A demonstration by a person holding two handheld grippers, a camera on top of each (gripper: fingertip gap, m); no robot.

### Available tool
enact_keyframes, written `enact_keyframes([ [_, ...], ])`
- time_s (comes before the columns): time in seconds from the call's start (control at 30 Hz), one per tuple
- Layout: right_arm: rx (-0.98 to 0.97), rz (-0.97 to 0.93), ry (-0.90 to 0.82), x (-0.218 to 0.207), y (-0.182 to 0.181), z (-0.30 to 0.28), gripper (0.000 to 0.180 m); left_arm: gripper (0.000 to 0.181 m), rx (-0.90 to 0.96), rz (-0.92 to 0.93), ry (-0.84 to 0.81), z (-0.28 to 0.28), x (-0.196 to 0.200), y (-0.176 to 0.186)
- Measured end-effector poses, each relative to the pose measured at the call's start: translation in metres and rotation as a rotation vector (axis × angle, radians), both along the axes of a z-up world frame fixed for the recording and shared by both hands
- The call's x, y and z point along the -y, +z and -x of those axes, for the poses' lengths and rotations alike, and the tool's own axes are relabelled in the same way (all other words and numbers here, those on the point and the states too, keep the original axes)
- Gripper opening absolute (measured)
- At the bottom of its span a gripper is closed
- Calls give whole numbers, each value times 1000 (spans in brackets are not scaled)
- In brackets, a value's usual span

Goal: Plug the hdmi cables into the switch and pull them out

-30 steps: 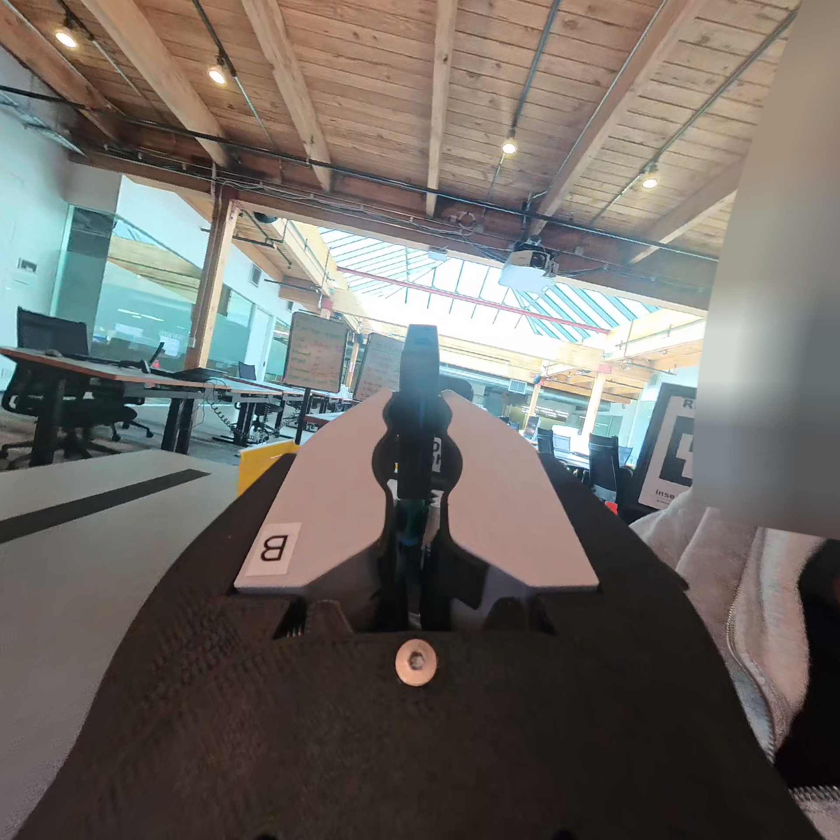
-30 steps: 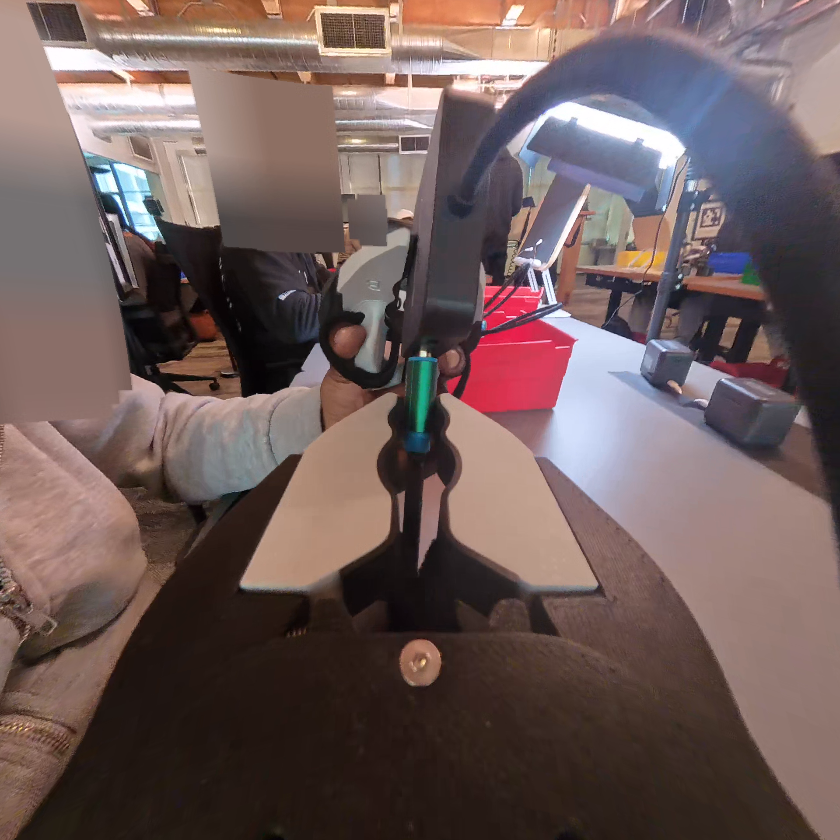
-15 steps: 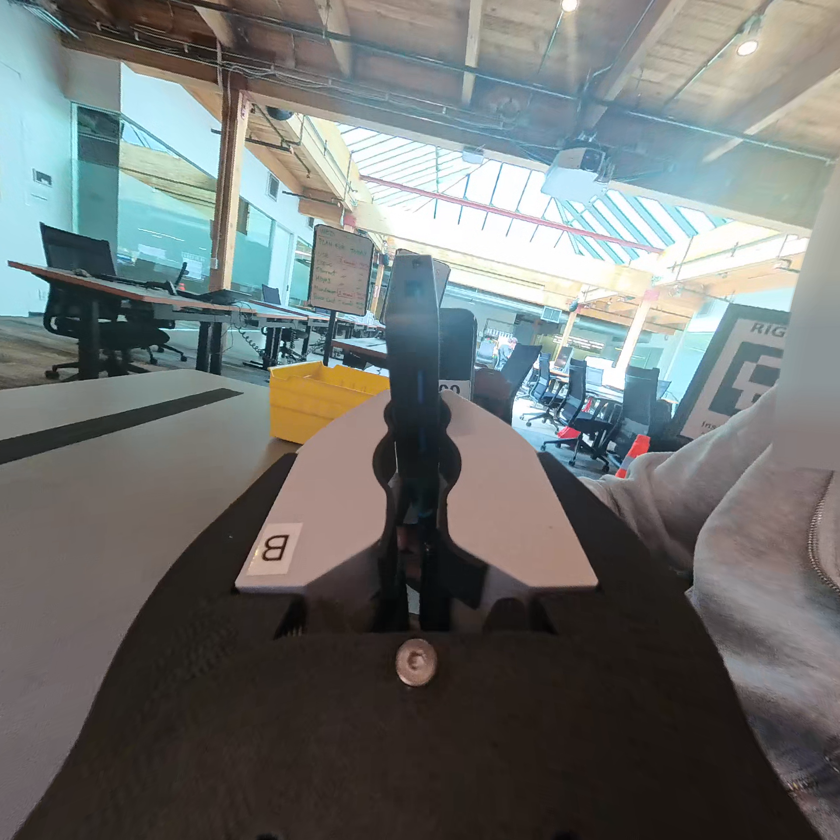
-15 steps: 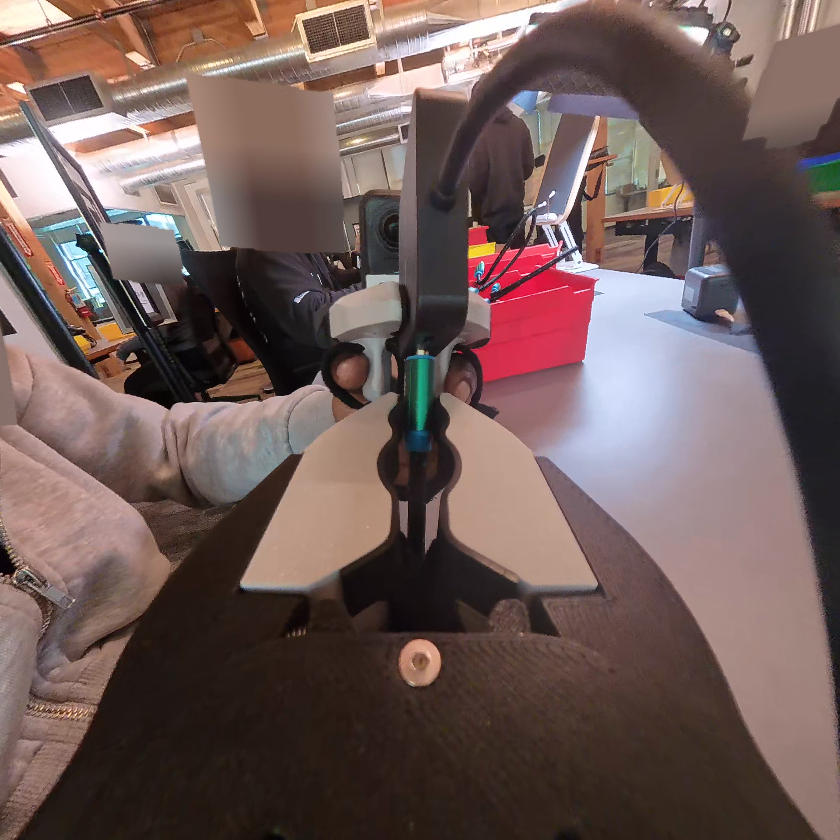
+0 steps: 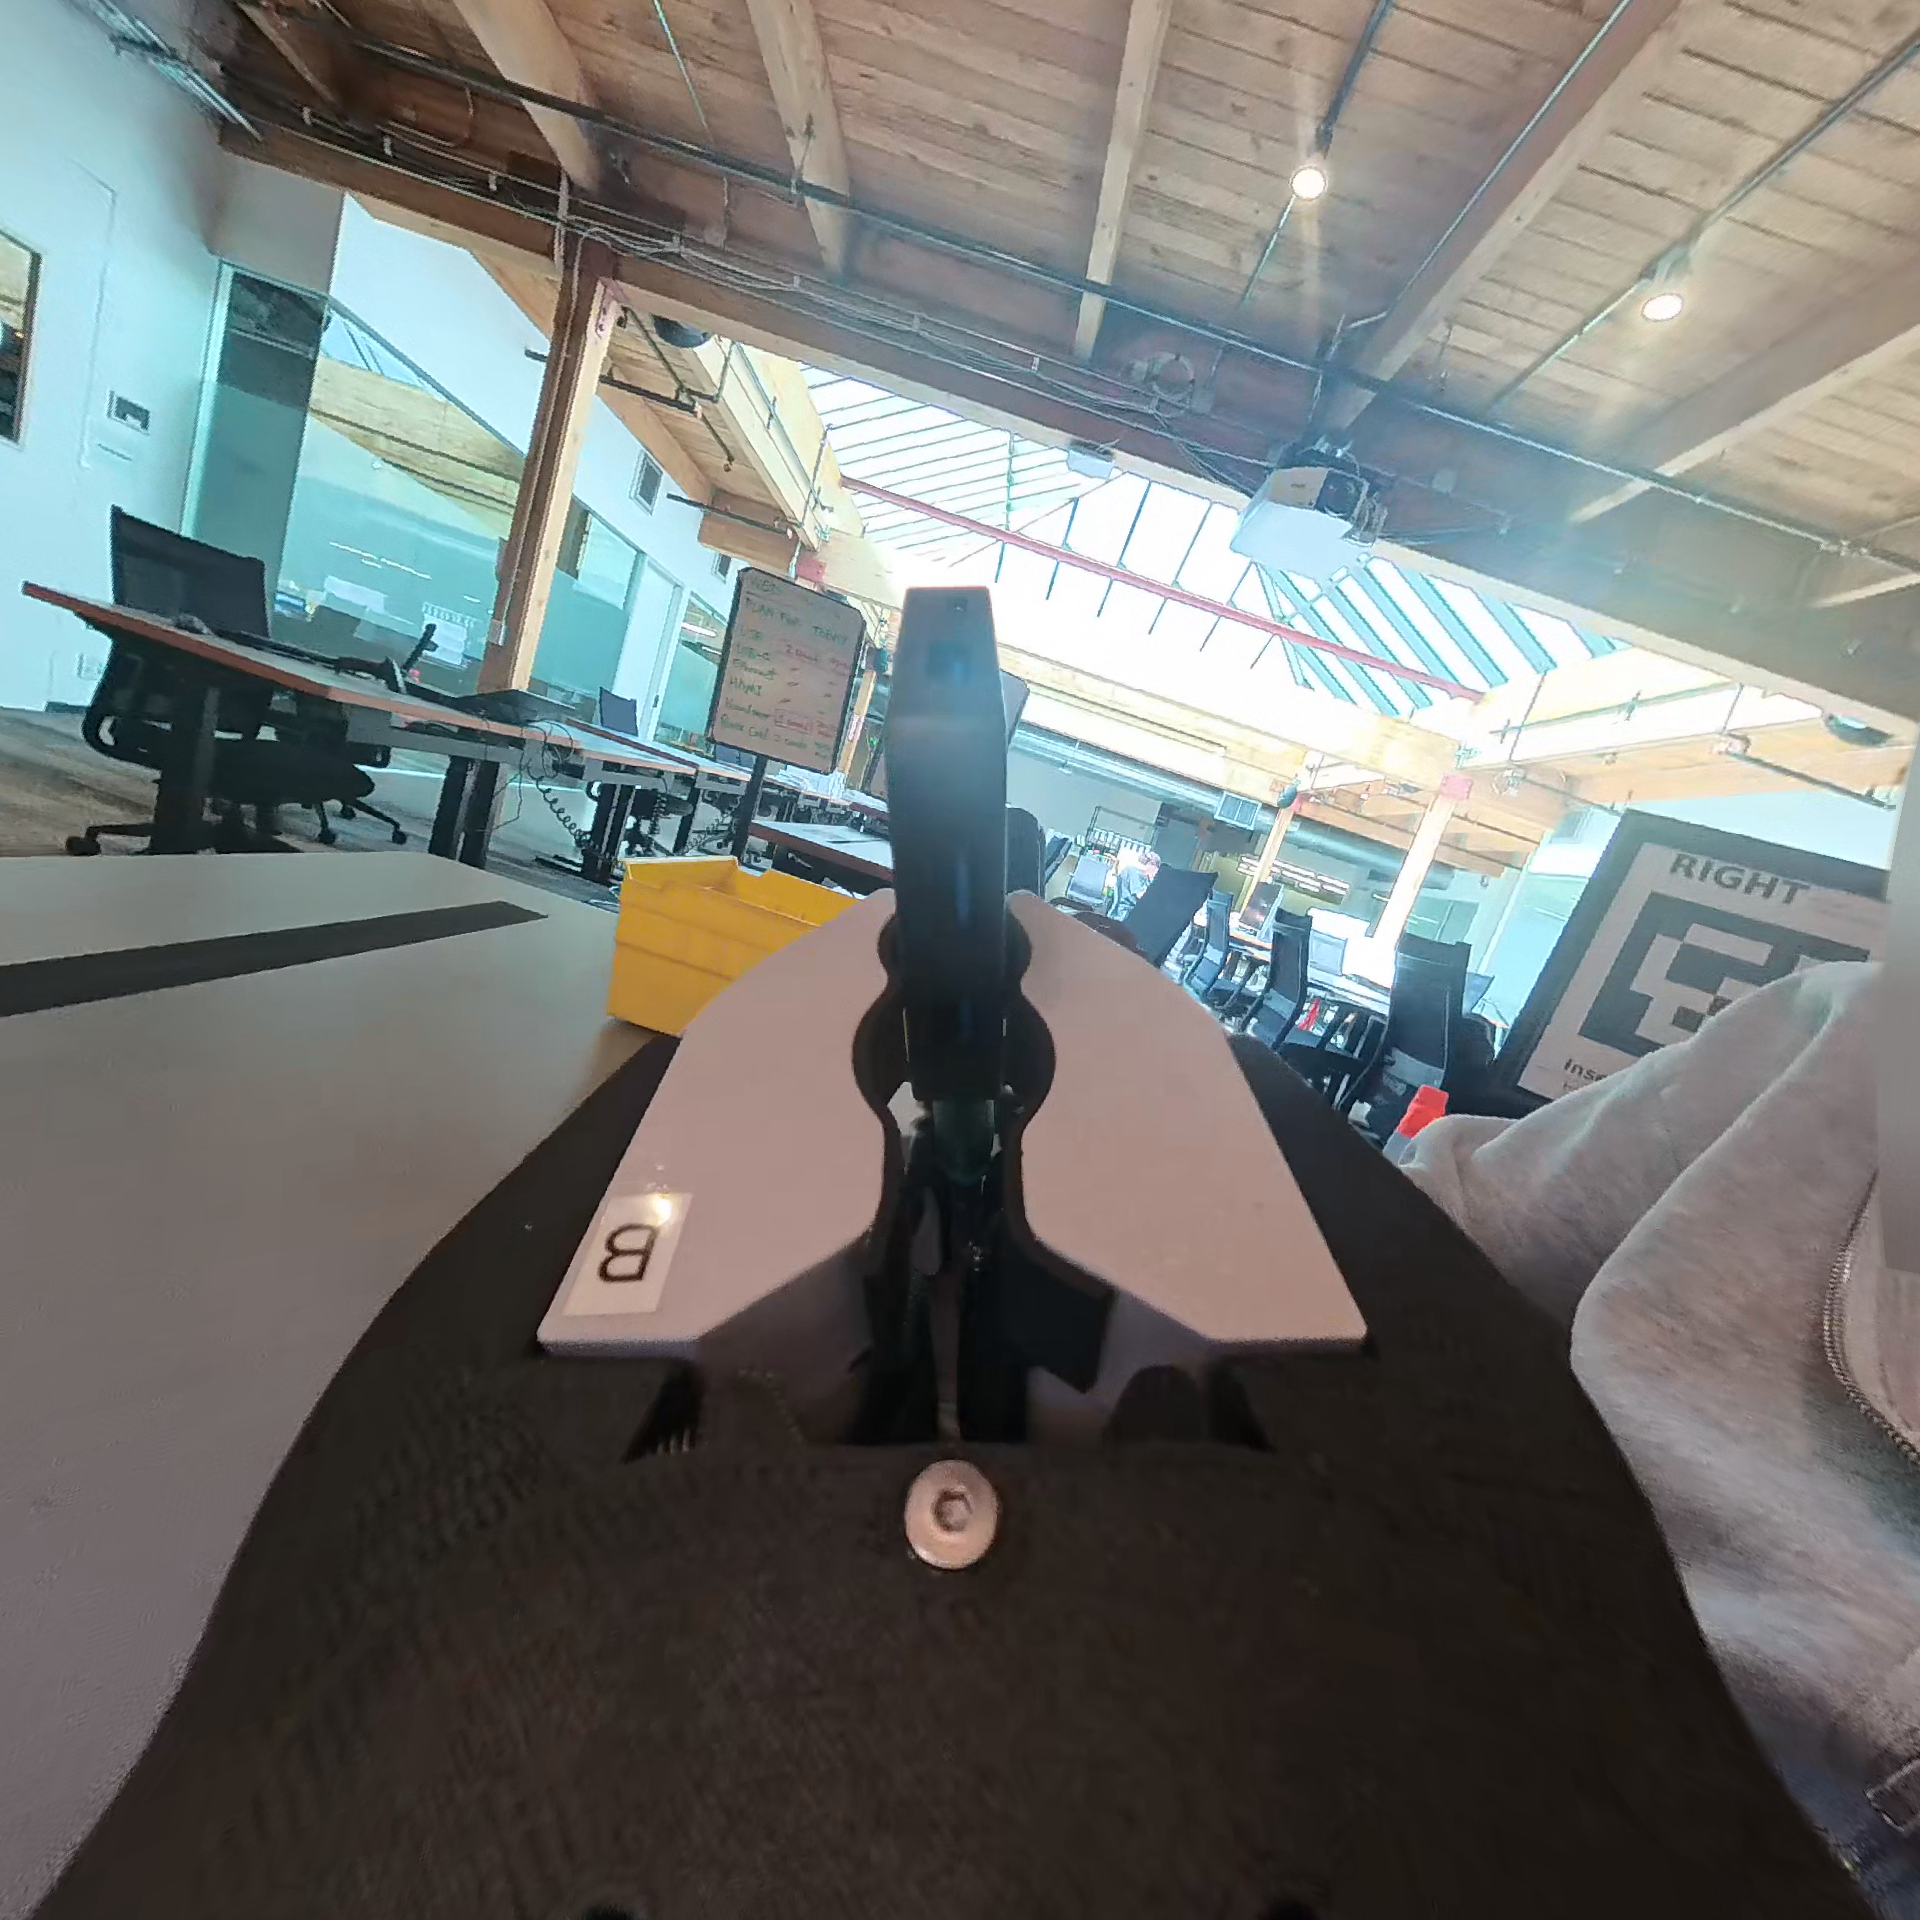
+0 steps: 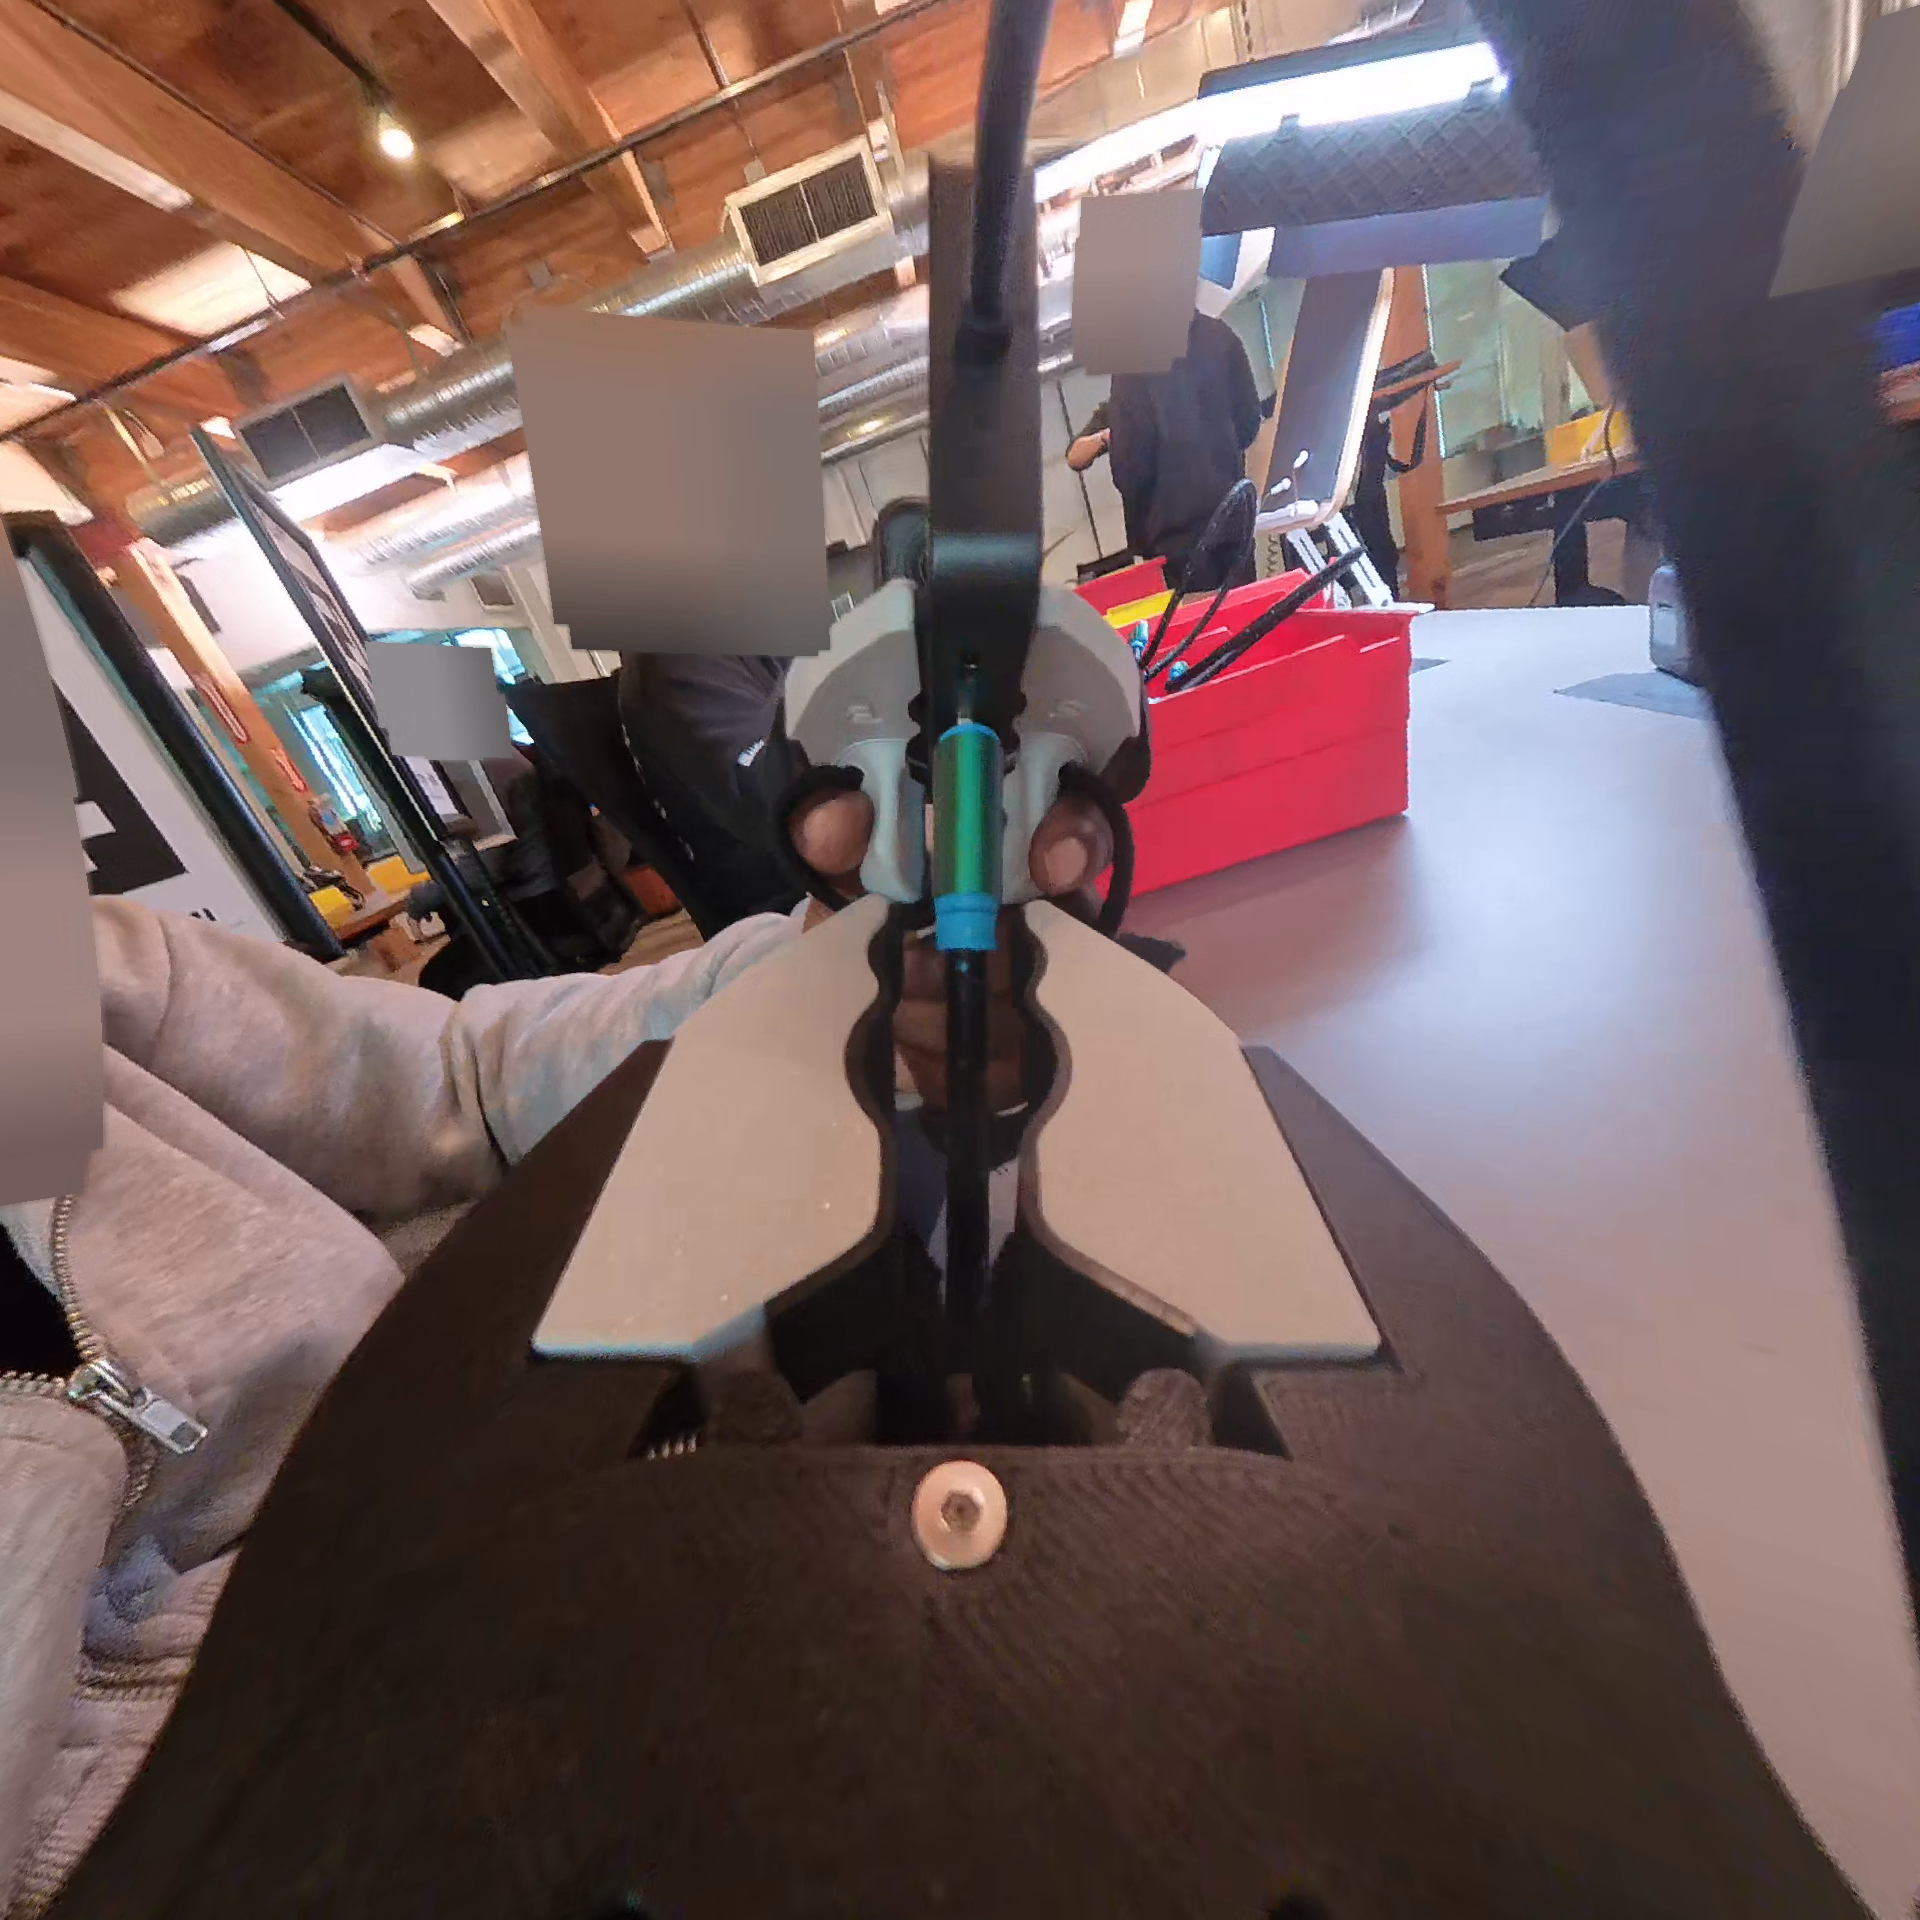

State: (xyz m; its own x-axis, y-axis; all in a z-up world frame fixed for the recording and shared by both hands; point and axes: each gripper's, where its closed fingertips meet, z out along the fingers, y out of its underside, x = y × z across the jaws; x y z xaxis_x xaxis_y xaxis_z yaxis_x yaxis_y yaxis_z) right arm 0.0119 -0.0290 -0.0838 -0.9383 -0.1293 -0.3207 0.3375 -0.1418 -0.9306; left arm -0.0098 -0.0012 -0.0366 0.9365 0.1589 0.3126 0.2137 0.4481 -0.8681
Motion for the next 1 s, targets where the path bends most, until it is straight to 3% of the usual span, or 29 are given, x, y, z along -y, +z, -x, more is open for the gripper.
enact_keyframes([
  [0.07, -2, 19, -9, -1, 1, 2, 10, 13, 9, -8, -6, 0, 0, -1],
  [0.3, 100, 97, 14, -5, 5, 7, 11, 13, 70, -8, -27, 4, -1, -6],
  [0.4, 33, 49, -5, -5, 4, 8, 11, 13, 83, -13, -24, 5, -1, -7],
  [0.7, -71, -84, 13, -3, 22, -4, 11, 13, -147, -53, 109, -10, 14, 25],
  [0.77, -202, -274, -14, -9, -11, -3, 11, 12, -143, -456, 311, 1, 102, 81],
  [0.8, -220, -270, -50, -11, -14, 3, 11, 12, -166, -530, 372, 0, 141, 93],
  [0.83, -175, -184, -41, -11, -1, 5, 11, 12, -236, -397, 457, -4, 146, 91],
  [0.9, -130, -55, -26, -11, 32, 6, 11, 13, -308, -45, 497, -2, 108, 62],
  [1.0, -283, -102, -125, -23, 49, 11, 11, 13, -268, 52, 444, 8, 67, 40],
])
